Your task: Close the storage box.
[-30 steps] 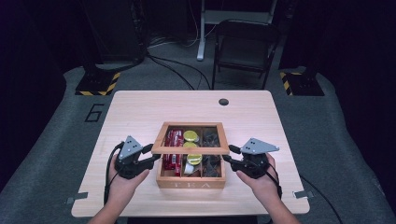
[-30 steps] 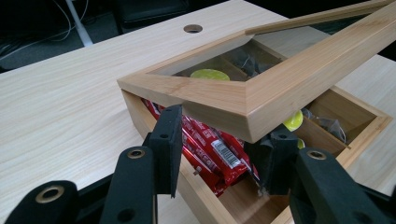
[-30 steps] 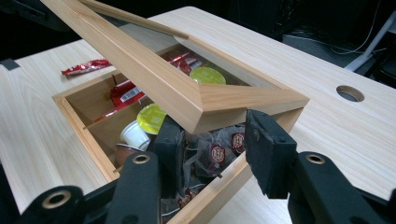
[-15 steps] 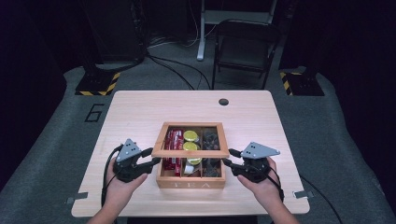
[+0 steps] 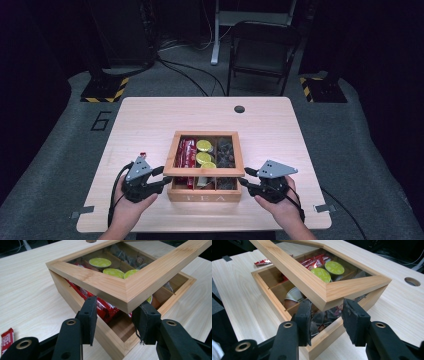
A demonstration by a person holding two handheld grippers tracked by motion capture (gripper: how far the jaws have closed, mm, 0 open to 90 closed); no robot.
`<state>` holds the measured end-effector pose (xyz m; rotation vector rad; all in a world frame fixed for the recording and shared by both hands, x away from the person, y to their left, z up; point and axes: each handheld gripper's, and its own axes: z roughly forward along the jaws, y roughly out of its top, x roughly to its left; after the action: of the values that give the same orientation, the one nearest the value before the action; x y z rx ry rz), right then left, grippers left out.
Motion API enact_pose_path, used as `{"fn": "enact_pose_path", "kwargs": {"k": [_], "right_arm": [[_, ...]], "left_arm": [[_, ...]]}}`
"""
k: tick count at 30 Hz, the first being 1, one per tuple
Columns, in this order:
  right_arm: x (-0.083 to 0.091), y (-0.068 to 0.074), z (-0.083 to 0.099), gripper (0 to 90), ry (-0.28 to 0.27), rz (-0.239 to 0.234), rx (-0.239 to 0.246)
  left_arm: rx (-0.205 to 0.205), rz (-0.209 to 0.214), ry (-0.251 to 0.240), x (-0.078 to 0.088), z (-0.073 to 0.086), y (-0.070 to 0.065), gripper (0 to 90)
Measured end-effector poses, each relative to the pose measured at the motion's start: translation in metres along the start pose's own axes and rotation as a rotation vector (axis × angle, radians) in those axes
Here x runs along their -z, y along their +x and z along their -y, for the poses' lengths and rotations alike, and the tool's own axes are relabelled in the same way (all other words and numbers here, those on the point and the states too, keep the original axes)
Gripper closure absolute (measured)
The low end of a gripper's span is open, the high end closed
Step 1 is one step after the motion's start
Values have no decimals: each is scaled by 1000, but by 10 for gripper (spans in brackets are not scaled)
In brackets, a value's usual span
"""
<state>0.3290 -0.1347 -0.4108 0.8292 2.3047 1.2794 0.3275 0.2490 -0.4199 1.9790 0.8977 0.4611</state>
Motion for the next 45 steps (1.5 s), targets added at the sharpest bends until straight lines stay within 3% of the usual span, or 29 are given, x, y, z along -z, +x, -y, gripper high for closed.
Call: {"fn": "enact_pose_path", "kwargs": {"k": [7, 15, 26, 36, 40, 44, 45], "right_arm": [[-4, 2, 11, 584, 11, -8, -12], [-7, 5, 19, 584, 1, -5, -13], [-13, 6, 31, 578, 35, -22, -16], [-18, 7, 37, 559, 46, -24, -17], [-19, 6, 38, 559, 45, -31, -36], [-22, 5, 39, 561, 47, -48, -54], [-22, 5, 39, 562, 52, -53, -57]], "left_arm": [[8, 19, 1, -5, 11, -2, 555], [-6, 10, -3, -8, 18, -4, 555], [-13, 20, 19, -16, 30, -7, 555], [4, 37, 32, -20, 35, -6, 541], [17, 47, 30, -20, 36, -6, 533], [-7, 51, 50, -19, 35, -6, 525], [6, 48, 49, -20, 36, -6, 519]]}}
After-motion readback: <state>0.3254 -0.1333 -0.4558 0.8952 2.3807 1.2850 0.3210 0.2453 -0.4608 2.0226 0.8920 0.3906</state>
